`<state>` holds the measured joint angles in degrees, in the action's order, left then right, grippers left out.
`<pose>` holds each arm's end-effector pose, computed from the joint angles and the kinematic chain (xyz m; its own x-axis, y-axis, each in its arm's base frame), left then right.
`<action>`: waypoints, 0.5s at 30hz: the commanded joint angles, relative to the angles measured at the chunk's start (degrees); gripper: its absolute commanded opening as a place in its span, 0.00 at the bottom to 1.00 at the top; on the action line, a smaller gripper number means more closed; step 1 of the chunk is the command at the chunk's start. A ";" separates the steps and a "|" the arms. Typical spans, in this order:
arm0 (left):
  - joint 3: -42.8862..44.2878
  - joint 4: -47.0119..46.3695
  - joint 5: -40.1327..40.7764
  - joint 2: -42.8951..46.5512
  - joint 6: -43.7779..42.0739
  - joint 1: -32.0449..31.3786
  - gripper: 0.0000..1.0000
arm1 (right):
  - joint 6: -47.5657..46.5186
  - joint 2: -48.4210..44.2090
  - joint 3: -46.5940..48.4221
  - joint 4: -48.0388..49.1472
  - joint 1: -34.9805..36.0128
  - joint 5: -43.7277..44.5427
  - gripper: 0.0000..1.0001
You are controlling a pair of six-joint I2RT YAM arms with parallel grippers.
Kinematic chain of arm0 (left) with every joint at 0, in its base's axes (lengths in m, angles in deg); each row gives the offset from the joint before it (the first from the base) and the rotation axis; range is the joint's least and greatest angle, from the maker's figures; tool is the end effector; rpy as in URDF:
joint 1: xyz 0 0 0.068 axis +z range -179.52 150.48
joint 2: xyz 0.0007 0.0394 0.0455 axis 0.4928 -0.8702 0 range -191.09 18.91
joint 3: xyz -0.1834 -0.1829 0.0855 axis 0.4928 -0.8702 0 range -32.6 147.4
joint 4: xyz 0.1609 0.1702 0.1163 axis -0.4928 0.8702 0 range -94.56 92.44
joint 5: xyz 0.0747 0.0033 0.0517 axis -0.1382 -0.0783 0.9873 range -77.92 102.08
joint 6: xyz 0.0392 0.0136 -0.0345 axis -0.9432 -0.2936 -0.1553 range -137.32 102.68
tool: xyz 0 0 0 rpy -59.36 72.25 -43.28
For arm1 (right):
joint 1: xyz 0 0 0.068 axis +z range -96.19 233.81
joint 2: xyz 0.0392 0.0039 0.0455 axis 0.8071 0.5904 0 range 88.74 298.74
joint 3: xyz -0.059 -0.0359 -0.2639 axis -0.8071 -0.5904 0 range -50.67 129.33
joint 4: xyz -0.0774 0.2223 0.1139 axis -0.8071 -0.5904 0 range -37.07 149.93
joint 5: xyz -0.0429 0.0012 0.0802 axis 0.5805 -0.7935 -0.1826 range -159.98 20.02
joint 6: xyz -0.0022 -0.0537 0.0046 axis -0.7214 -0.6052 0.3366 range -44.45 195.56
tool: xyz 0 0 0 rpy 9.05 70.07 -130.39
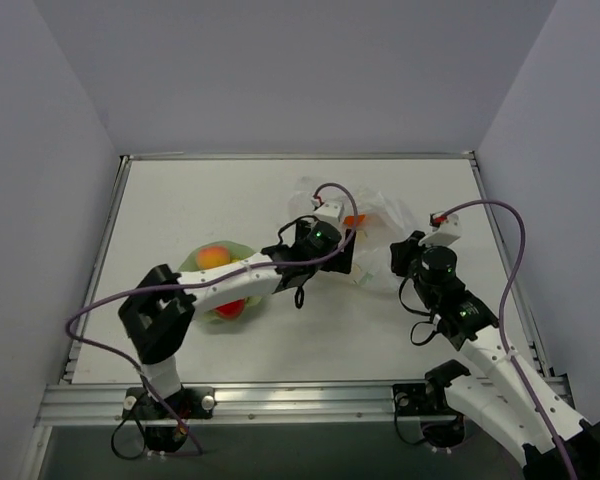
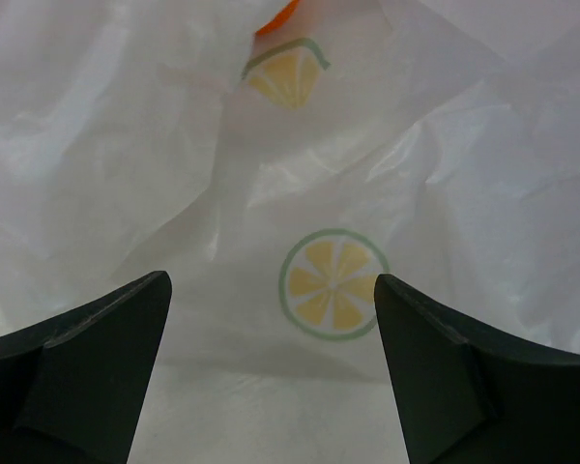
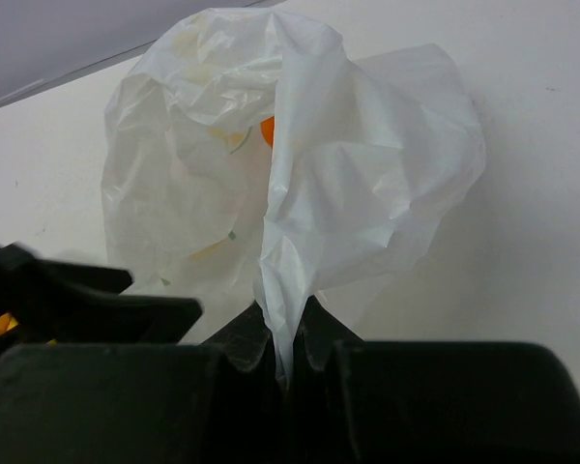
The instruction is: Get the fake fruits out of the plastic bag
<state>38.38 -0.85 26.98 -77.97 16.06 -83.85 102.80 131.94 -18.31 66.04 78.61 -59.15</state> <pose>0.2363 -0.3135 0.2689 -0.6007 -0.0750 -0.7959 0.3881 0.8430 -0.3724 0.1737 0.0729 0.2981 -0.1773 0.4134 -0.8931 -0.1808 0.8784 0.4425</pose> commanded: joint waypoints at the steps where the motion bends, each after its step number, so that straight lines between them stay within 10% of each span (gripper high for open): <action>1: 10.56 -5.02 -3.46 -6.02 -2.01 -0.25 0.84 | 0.62 -2.33 -0.63 -0.57 -0.01 -0.55 0.00; 15: 34.13 -10.19 11.20 -33.89 -9.03 2.12 0.97 | 0.79 -3.91 -0.54 -1.28 0.43 -3.45 0.00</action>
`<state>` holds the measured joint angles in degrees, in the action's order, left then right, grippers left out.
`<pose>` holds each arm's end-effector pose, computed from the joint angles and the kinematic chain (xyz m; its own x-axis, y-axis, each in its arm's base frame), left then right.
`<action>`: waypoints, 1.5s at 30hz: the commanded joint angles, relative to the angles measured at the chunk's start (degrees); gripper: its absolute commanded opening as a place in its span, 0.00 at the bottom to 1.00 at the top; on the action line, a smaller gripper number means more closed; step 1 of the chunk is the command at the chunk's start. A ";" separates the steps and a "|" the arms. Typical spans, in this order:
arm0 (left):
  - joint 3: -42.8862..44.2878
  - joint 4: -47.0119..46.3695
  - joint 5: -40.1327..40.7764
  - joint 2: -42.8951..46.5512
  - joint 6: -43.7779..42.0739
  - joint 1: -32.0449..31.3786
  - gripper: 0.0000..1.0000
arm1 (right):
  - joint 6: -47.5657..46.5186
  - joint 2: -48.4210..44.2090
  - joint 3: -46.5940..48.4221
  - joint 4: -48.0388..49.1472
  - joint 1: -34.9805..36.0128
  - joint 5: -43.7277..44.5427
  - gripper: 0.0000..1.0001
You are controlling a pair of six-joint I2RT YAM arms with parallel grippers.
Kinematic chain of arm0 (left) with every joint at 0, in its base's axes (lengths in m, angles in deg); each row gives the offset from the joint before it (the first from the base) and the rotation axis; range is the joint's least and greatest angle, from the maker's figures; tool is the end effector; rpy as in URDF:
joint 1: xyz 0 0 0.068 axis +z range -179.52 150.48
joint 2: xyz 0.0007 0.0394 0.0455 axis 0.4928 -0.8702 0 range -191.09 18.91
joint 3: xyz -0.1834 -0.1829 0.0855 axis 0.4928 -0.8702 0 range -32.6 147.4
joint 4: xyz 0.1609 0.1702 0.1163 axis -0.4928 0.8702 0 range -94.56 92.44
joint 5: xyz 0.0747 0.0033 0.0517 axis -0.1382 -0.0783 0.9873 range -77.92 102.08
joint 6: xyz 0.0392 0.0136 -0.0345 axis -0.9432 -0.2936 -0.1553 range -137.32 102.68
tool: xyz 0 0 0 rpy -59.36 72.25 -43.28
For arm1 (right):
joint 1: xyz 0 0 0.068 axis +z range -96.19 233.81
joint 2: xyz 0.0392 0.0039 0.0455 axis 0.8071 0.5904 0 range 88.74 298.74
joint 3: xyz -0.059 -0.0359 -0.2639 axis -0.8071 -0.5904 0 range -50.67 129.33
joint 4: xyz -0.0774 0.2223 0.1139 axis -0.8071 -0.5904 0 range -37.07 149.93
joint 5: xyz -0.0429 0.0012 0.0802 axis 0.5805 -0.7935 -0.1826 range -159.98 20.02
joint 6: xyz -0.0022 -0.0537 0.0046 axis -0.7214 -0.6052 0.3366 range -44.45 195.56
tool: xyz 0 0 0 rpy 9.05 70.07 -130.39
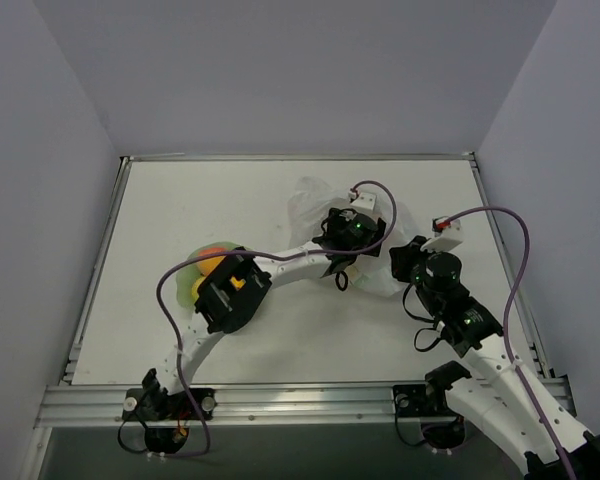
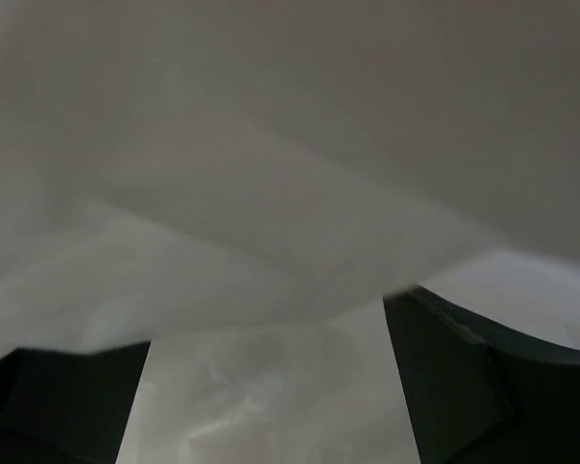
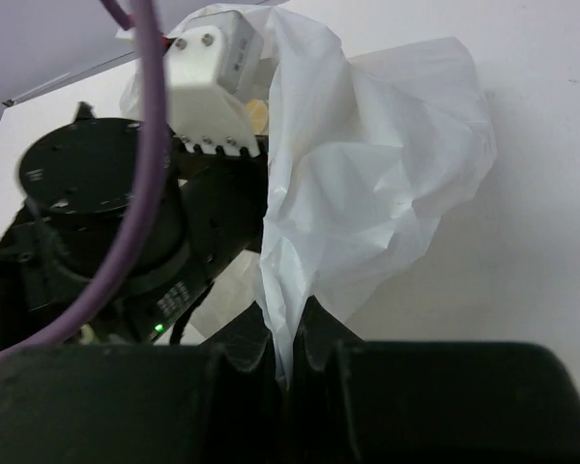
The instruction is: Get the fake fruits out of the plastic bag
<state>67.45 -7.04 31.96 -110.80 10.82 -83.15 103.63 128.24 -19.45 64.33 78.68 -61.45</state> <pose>0.3222 -0.4170 0.1983 -0.5113 -0.0538 -0.8577 0.3817 0.8800 -0.2828 0.1624 0.0694 0.2981 -0.1867 0.4265 -0.8850 -0.2195 0.8600 0.4607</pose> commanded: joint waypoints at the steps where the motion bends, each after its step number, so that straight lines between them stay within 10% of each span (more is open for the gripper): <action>1: 6.02 -5.07 6.92 -2.12 -4.67 1.59 0.97 | -0.30 -0.22 0.85 0.34 0.28 -1.67 0.00; 17: 21.85 -18.07 -2.72 -19.26 -5.55 6.96 0.96 | 1.54 -1.36 -2.04 0.43 0.54 -7.92 0.00; 21: 22.04 -22.03 -2.74 -19.27 -7.40 6.52 0.57 | 1.19 -1.36 -2.57 0.43 0.45 -7.04 0.00; 27: 7.55 -28.53 -2.74 -10.67 -8.45 6.52 0.18 | 1.02 0.39 -2.66 1.74 0.45 -6.25 0.00; 45: -33.68 -30.48 -18.54 26.07 -2.48 3.97 0.02 | -0.04 7.33 1.56 7.45 -2.27 -1.07 0.00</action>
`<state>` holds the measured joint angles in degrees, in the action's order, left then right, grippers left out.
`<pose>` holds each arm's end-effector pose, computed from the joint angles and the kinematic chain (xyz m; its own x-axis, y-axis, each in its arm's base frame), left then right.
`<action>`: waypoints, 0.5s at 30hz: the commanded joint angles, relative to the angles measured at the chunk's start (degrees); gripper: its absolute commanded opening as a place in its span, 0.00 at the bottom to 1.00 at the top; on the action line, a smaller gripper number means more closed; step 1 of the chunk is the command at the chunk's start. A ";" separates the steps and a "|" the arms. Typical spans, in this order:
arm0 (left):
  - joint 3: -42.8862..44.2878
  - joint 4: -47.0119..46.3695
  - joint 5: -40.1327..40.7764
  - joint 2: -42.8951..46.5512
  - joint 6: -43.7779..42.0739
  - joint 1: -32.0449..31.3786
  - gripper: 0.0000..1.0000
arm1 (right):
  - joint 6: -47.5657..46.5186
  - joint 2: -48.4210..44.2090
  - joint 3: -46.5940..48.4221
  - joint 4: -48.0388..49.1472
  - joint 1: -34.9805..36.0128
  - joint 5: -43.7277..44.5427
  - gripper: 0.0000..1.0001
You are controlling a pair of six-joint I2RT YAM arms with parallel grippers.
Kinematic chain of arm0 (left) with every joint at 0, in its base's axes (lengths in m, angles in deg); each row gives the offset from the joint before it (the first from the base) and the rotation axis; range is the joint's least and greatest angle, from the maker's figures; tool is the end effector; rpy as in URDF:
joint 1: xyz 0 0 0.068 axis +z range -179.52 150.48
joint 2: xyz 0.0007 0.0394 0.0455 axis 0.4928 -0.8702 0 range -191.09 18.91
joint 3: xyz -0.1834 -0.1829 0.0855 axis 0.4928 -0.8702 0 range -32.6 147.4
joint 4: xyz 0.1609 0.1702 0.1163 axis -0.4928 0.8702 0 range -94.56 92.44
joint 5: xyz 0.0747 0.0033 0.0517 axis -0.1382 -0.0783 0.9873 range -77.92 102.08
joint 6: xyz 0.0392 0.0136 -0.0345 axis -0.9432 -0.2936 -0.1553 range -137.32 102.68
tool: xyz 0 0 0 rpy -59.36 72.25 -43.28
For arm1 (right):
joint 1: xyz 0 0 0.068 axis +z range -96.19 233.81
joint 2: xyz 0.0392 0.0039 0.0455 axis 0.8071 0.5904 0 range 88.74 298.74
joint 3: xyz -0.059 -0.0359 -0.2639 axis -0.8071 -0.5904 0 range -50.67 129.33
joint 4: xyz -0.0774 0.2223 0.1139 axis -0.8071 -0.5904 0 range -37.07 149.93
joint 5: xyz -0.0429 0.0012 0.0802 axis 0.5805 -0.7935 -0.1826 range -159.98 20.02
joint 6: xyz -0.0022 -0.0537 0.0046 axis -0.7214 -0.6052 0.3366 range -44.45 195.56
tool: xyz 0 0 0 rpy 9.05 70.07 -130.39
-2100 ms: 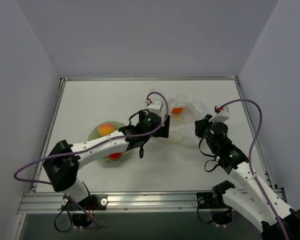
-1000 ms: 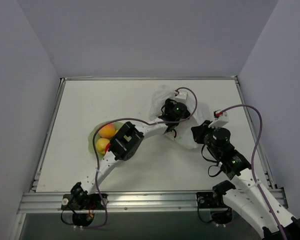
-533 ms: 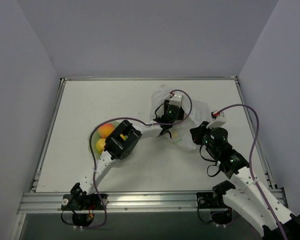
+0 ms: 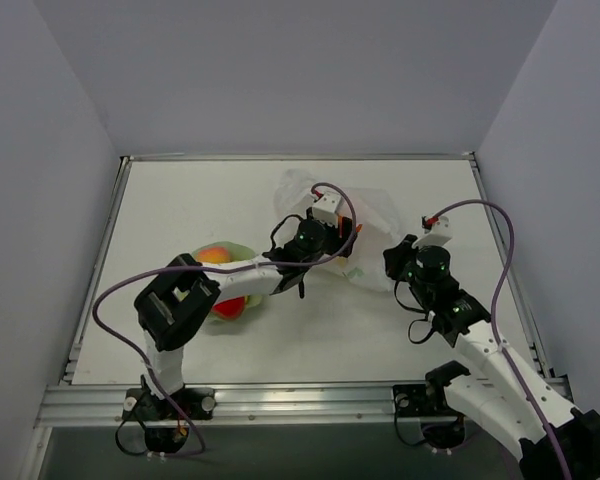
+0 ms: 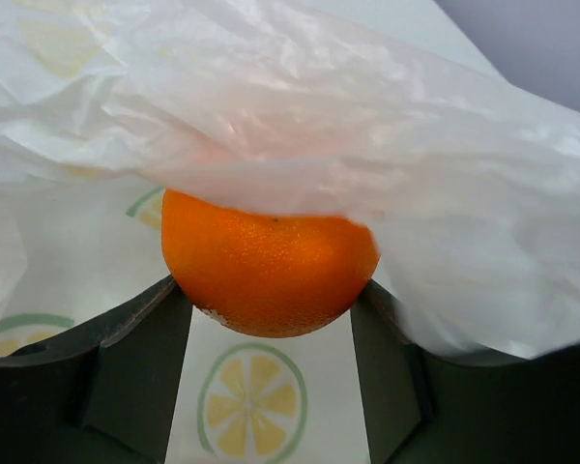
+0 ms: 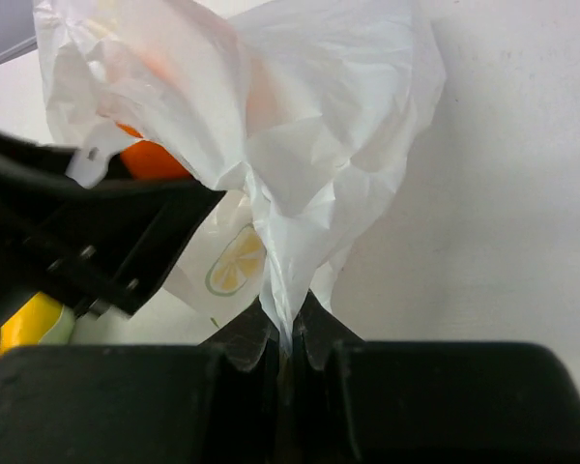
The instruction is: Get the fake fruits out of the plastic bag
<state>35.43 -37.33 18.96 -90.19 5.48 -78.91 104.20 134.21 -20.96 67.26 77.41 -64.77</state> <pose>0.2888 -0.3303 0.2313 -0.3487 -0.1845 -0.9189 0.5873 0.7211 -0.3677 0.1804 0.0752 0.2768 -0.2695 0.4033 -0.8745 -0.2132 0.8606 0.4626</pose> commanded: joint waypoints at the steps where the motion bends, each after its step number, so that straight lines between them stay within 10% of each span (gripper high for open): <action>1: -2.80 0.08 -6.51 8.17 3.38 -0.53 0.03 | -0.52 2.85 3.42 5.23 -1.18 2.43 0.00; 9: -16.85 8.76 -11.80 30.82 2.86 -5.01 0.03 | -0.87 12.79 7.20 10.59 -5.93 2.44 0.00; 15: -25.74 32.64 13.65 55.78 10.49 -5.29 0.02 | -0.34 12.01 6.15 10.77 -6.02 0.50 0.00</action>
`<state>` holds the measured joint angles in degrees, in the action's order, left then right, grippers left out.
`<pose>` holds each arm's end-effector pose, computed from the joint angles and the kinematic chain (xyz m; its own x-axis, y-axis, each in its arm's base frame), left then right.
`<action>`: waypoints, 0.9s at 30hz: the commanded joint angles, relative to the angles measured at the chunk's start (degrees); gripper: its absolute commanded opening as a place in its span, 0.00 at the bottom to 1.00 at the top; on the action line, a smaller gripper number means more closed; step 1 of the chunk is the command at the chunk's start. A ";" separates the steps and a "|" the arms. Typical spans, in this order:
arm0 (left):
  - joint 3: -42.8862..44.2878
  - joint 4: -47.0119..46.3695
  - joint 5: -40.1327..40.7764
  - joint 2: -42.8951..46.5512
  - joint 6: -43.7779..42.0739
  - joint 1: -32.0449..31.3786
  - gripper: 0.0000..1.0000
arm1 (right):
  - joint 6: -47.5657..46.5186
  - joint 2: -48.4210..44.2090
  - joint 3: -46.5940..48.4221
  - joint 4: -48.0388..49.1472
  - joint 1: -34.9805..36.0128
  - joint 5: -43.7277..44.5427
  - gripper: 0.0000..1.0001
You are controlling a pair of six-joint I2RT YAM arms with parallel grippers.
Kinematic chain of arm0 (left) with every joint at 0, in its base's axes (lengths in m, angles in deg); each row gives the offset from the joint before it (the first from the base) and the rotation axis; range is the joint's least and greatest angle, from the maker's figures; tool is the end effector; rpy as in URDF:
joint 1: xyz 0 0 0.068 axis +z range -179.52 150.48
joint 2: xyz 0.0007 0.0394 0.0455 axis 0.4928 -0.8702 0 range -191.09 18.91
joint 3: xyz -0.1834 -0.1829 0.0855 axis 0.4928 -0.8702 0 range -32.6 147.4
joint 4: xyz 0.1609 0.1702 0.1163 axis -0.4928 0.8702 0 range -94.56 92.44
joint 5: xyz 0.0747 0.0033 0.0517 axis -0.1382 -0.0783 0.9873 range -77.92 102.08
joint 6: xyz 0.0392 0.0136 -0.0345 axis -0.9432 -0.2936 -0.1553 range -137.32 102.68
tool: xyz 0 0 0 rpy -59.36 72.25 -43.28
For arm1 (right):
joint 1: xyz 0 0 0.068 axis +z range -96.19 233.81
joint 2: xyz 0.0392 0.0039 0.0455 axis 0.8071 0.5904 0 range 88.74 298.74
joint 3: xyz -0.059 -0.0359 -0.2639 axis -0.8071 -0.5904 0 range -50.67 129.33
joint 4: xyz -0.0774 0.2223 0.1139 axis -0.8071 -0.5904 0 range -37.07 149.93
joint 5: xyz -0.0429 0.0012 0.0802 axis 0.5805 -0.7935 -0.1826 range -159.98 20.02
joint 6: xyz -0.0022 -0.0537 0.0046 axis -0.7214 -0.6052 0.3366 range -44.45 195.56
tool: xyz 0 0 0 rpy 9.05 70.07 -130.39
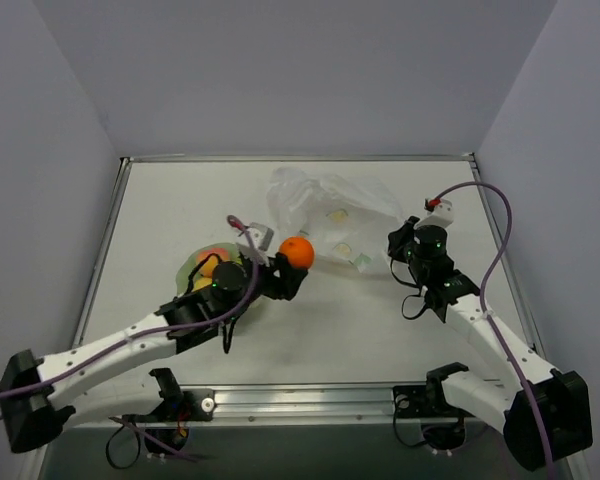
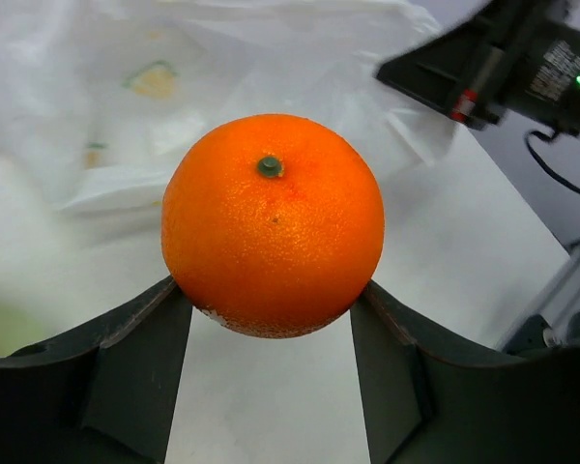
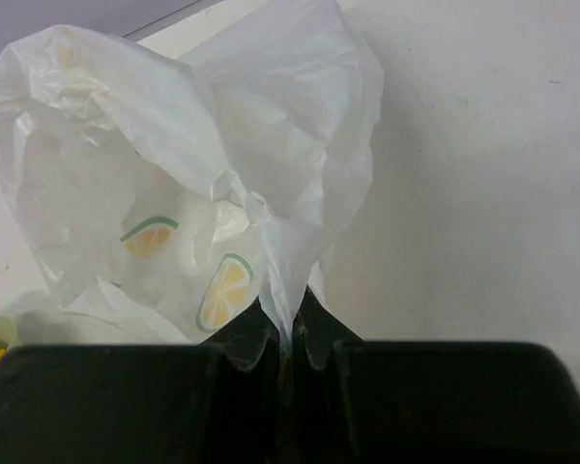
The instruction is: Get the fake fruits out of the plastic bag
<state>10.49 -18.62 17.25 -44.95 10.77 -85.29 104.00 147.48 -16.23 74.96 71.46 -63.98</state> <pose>0.1505 -0.2155 0.3068 -0.4220 -0.2137 -0.8811 0.6511 0.6049 -0.4585 0.2290 0.0689 0.2754 -0.2317 0.4234 -0.8758 -0.1055 0.8840 0.4553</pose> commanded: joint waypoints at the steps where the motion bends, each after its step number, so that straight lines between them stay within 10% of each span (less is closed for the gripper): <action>1: -1.16 23.11 19.57 13.12 8.52 1.36 0.02 | -0.32 -1.96 1.25 2.90 -0.16 -0.29 0.00; 10: -1.25 55.61 34.29 26.06 25.67 10.41 0.05 | -1.64 -5.30 -0.77 0.35 -0.34 -0.55 0.00; 27: -5.38 42.46 18.92 15.61 17.43 32.04 0.24 | -2.17 -9.08 -3.76 -0.52 -0.34 -1.60 0.00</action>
<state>5.29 27.52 39.55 -29.32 30.86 -53.88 102.52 139.87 -19.40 74.13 71.46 -65.36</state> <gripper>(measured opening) 0.578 0.002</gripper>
